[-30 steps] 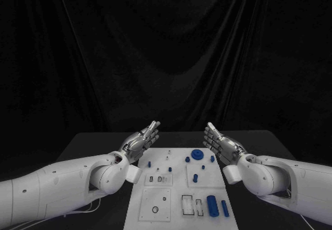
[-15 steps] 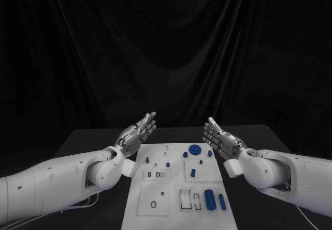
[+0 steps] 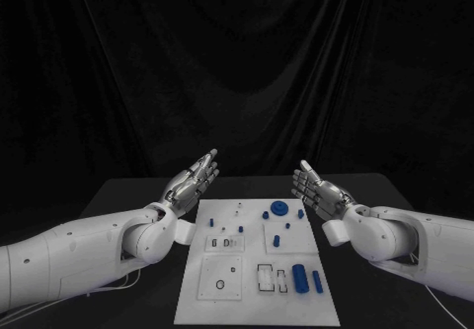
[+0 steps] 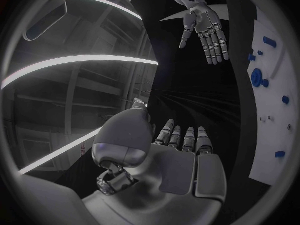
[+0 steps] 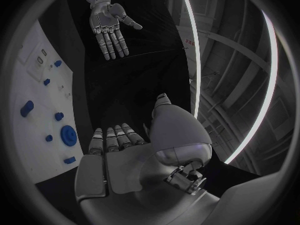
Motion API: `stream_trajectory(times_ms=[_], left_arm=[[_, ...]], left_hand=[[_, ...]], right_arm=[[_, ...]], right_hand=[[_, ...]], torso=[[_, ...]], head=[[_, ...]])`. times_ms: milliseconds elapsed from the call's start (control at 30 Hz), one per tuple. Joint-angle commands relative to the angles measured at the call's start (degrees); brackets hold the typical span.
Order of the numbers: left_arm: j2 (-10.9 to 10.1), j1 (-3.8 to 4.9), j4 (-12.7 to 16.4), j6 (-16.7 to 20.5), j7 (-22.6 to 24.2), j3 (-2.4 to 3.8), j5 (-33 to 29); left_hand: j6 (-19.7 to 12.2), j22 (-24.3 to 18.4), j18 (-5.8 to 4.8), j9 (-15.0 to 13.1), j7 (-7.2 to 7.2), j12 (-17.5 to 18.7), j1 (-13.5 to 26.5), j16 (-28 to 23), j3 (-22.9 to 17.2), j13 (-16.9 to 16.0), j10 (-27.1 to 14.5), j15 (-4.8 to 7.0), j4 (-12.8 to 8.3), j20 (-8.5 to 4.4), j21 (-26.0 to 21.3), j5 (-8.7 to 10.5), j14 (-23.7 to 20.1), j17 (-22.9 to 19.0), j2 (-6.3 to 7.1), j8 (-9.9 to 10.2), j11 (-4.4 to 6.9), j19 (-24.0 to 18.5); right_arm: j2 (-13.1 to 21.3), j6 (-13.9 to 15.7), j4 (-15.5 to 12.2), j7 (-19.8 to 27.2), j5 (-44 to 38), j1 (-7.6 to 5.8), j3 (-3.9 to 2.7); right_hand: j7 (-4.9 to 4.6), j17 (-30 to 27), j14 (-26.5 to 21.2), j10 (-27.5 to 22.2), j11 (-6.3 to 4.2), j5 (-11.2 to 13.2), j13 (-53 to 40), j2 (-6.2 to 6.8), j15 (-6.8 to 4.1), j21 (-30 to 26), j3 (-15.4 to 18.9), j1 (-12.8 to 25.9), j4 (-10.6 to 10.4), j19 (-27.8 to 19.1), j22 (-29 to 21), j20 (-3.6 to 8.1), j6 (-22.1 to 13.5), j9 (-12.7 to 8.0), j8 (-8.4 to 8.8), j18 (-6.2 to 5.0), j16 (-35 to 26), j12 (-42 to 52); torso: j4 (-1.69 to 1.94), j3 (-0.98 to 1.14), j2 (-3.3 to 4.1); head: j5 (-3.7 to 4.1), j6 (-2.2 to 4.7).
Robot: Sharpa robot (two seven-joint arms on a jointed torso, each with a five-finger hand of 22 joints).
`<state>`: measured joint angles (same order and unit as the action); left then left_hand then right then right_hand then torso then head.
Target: Assemble the parts on the task board
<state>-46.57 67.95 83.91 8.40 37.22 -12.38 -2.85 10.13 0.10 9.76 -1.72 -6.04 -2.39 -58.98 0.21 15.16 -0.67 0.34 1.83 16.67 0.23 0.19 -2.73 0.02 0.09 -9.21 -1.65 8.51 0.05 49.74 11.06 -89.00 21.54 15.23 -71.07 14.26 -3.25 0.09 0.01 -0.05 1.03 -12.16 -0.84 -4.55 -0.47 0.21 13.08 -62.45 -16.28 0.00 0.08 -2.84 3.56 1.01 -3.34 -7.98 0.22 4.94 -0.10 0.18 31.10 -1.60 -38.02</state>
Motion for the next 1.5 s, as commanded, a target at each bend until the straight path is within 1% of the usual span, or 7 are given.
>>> stream_trajectory(times_ms=[33, 133, 233, 467, 700, 1000, 1500], left_arm=[[-0.2, 0.15, 0.1, 5.4, 3.0, 0.07, 0.6], [-0.5, 0.15, -0.1, 4.8, 4.0, 0.07, 4.1], [-1.0, 0.15, 0.2, 5.1, 5.0, 0.07, 8.8], [-2.3, 0.17, 1.9, 6.0, 6.4, 0.07, 14.7], [-4.5, 0.19, 4.0, 7.3, 7.2, 0.08, 20.8], [-7.0, 0.21, 5.9, 8.2, 7.2, 0.09, 23.5], [-8.5, 0.25, 6.8, 7.6, 6.6, 0.09, 23.8]], left_hand=[[0.7, -0.1, 0.31, 0.1, 0.45, -0.7, -1.2, -0.2, 0.2, -0.1, 0.1, 5.49, -0.1, 0.65, -0.2, -0.70, 0.0, -0.1, -0.22, 0.1, -0.51, 0.0], [1.0, -0.1, 0.42, 0.2, 0.87, -0.8, -2.0, -0.2, 0.2, -0.1, 0.0, 3.97, 0.0, 1.93, -0.2, -2.00, 0.0, -0.1, -0.70, 0.1, -1.01, 0.0], [2.0, -0.1, 0.32, 0.1, 0.42, -1.1, -3.6, -0.2, 0.1, -0.1, 0.1, 3.28, -0.1, 4.31, -0.2, -3.32, 0.0, -0.1, -1.06, 0.0, -0.46, 0.0], [2.8, -0.1, 0.32, 0.1, 0.88, -1.4, -6.1, -0.2, 0.1, -0.1, 0.2, 2.04, 0.0, 5.48, -0.2, -5.99, 0.0, -0.1, -1.35, 0.0, -0.90, 0.0], [3.8, -0.1, 0.34, 0.0, 1.23, -1.7, -7.8, -0.2, 0.1, -0.2, 0.3, 1.00, 0.0, 6.48, -0.2, -8.15, 0.0, -0.1, -1.54, -0.1, -1.23, 0.0], [4.2, -0.1, 0.40, 0.0, 1.80, -1.6, -9.0, -0.2, 0.2, -0.2, 0.5, -0.66, 0.0, 7.41, -0.2, -10.56, 0.0, -0.1, -1.91, -0.1, -1.88, 0.0], [4.3, -0.1, 0.42, 0.0, 2.34, -1.3, -11.3, -0.2, -0.2, -0.1, 0.5, -1.89, -0.1, 8.21, -0.2, -14.74, 0.0, -0.1, -2.58, -0.1, -2.50, 0.0]], right_arm=[[0.4, -0.3, 0.5, -1.0, -10.5, -1.17, -0.06], [0.7, -0.9, 1.1, -2.1, -19.0, -2.62, -0.06], [1.2, -1.1, 1.4, -3.8, -27.7, -4.28, -0.06], [2.2, -1.0, 1.5, -9.1, -52.4, -8.38, -0.06], [2.5, 1.0, 0.2, -13.3, -78.8, -10.68, -0.06], [2.9, 2.5, -3.0, -20.4, -106.6, -11.75, -0.07], [2.2, -3.7, -3.7, -25.3, -114.8, -11.98, -0.07]], right_hand=[[-2.48, -0.1, 0.0, 0.1, 2.88, -2.5, -0.1, 1.64, 4.30, -0.2, -1.3, -3.2, -0.4, 0.0, -0.1, -4.49, 1.1, 0.2, -0.98, 0.62, -0.2, 0.8], [-3.13, 0.4, 0.6, 0.5, 5.37, -2.2, -0.3, 4.74, 8.85, 0.4, -3.1, -4.4, -0.4, 0.7, 0.4, -11.28, 0.7, 0.1, -0.14, -0.98, 0.7, 2.1], [-4.40, 1.0, 2.3, 1.0, 5.29, -3.6, -0.5, 6.15, 12.58, 1.4, -5.1, -6.5, -0.6, 2.0, 1.0, -14.03, 2.0, 0.3, -0.55, -1.31, 2.8, 2.9], [-8.51, 3.2, 22.2, 8.7, 9.39, -12.5, -1.5, 3.81, 16.77, 11.0, -5.3, -17.2, 2.4, 21.5, 5.2, -13.83, 9.8, 1.0, -2.21, 3.52, 13.5, 9.1], [-8.92, 4.6, 48.8, 28.4, 10.04, -7.1, -2.6, 5.08, 10.27, 16.8, -11.9, -23.3, 6.3, 48.5, 6.2, -12.87, 24.3, 2.1, -5.06, -2.38, 17.8, 16.6], [-5.26, 10.2, 77.4, 44.2, 5.14, -2.1, -2.8, 6.16, 0.90, 25.6, -15.9, -25.5, 11.2, 71.1, 10.0, -3.44, 40.9, 2.8, -6.51, -2.44, 22.5, 12.7], [-3.86, 23.8, 82.7, 50.5, 3.92, 0.8, -2.9, 8.49, -1.39, 36.8, -20.3, -22.9, 11.4, 75.2, 19.1, -1.14, 43.2, 2.8, -2.32, -2.34, 35.7, 4.8]], torso=[[0.01, 0.02, 0.04], [0.02, 0.02, 0.05], [-0.02, -0.01, 0.08], [0.18, -0.03, 0.27], [0.80, -0.12, 1.31], [3.23, -0.04, 4.79], [4.65, -0.59, 8.50]], head=[[0.13, -0.94], [-0.10, -1.61], [-0.52, -2.78], [-2.25, -5.93], [-2.40, -7.11], [0.34, -6.23], [2.19, -4.97]])
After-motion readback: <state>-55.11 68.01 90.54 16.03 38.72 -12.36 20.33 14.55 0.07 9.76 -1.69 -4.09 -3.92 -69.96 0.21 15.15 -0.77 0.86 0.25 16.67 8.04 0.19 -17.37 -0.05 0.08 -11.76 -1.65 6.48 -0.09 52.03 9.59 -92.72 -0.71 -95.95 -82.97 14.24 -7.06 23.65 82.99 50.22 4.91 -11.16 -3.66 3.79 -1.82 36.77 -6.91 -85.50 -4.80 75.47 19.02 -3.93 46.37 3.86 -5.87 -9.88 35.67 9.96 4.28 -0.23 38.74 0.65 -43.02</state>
